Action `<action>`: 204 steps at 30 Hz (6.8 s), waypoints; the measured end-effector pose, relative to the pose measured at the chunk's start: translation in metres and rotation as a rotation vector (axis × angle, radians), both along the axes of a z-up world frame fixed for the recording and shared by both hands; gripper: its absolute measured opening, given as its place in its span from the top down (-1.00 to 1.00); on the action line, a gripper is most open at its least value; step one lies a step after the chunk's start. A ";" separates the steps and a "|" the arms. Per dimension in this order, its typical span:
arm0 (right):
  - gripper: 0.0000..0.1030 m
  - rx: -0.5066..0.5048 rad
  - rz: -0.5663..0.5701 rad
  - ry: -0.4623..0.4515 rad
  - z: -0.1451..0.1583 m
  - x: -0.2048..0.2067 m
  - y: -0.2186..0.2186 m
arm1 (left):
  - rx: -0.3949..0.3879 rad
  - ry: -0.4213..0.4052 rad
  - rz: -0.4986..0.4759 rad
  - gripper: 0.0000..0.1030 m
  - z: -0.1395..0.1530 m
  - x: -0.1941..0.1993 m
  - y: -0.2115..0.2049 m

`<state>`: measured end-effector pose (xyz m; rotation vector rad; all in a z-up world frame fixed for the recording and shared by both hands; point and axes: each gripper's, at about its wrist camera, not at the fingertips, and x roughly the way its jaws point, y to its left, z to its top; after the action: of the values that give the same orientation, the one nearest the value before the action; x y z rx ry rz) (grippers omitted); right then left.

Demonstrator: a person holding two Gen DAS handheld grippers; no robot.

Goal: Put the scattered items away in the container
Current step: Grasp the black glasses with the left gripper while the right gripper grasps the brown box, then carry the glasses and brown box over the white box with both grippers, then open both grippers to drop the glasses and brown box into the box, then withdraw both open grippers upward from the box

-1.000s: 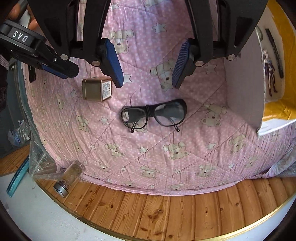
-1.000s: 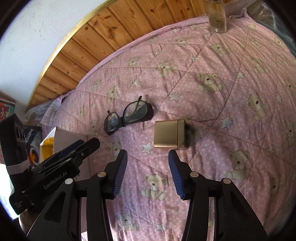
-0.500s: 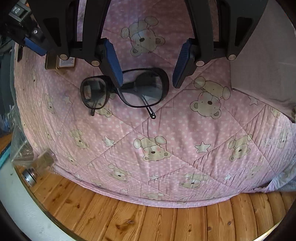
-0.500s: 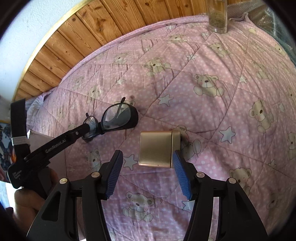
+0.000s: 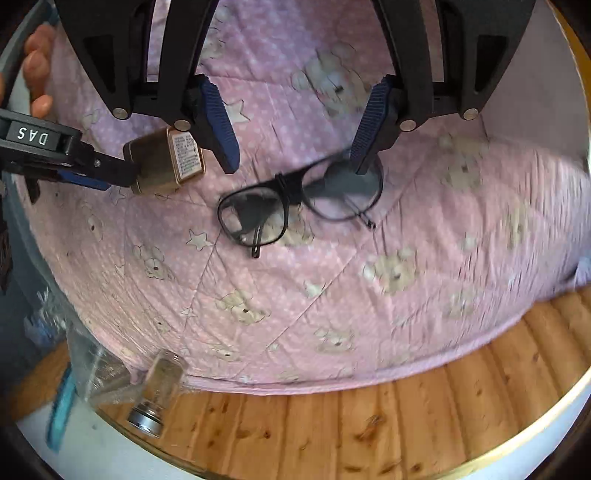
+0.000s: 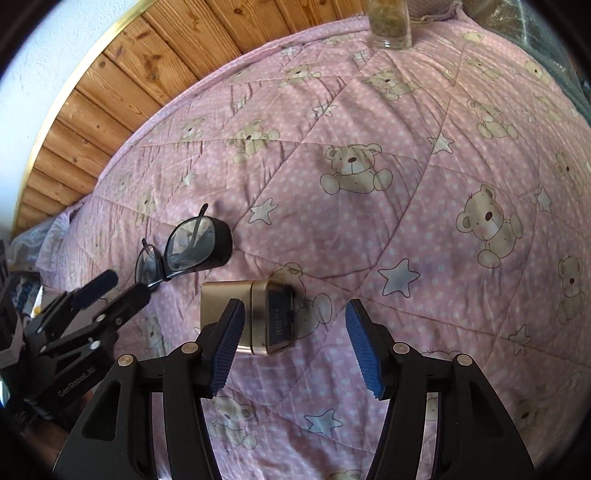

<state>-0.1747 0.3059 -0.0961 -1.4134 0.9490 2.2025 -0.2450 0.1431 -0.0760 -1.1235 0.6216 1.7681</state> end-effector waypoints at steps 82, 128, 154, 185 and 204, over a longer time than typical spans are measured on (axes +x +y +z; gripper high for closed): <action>-0.05 0.053 0.238 0.029 0.044 0.043 -0.103 | 0.024 -0.181 0.259 0.38 0.071 0.060 -0.074; -0.05 0.151 0.784 0.222 0.145 -0.009 -0.297 | 0.285 -0.210 0.797 0.38 0.129 0.009 -0.345; -0.05 0.166 0.991 0.147 0.103 -0.093 -0.377 | 0.172 -0.224 0.923 0.38 0.057 -0.050 -0.379; -0.09 0.160 0.979 -0.028 0.053 -0.153 -0.386 | 0.105 -0.278 0.949 0.17 0.028 -0.058 -0.381; -0.09 0.285 1.085 -0.014 0.075 -0.085 -0.396 | 0.125 -0.229 0.920 0.13 0.065 -0.021 -0.378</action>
<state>-0.2594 -0.0903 -0.0215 -2.0544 -0.2821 2.8244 -0.2659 -0.2350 -0.0112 -1.6369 -0.2063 2.3220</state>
